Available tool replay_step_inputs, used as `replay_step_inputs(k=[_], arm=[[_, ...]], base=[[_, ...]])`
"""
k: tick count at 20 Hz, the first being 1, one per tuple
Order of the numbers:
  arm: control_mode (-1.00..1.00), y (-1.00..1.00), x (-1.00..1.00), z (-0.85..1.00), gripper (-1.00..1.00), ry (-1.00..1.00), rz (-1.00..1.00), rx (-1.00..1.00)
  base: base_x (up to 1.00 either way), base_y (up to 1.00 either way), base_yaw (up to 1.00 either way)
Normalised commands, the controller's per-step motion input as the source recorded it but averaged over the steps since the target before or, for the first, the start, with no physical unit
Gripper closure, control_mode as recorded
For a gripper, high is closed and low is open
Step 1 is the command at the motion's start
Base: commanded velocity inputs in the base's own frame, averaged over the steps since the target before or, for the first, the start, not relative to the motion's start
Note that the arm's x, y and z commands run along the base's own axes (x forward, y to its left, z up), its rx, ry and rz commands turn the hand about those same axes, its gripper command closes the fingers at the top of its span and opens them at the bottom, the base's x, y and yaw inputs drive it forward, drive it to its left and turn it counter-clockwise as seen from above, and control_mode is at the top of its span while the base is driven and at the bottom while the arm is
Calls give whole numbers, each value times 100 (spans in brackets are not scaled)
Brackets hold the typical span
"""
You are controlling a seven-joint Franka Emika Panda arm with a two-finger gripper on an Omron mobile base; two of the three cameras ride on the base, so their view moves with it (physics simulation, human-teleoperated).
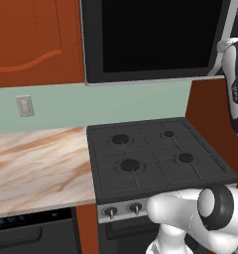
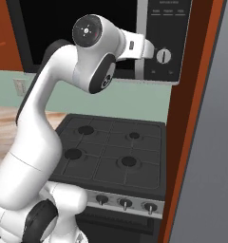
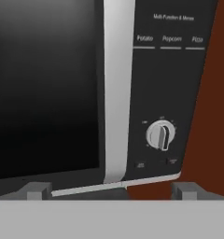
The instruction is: Retrieve the reheated potato from the microwave, then place the potato, cheese, and condiment on the cutting board.
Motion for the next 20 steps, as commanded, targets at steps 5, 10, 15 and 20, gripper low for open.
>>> replay_step_inputs(k=[5, 10, 15, 20], arm=[[-100, -7, 21, 0, -100, 0, 0, 2], [-100, -5, 22, 0, -100, 0, 1, 4], [-100, -2, 28, 0, -100, 0, 2, 6], [-100, -5, 35, 0, -100, 0, 5, 7]], base=[[0, 0, 0], [0, 0, 0], [0, 0, 0], [0, 0, 0]])
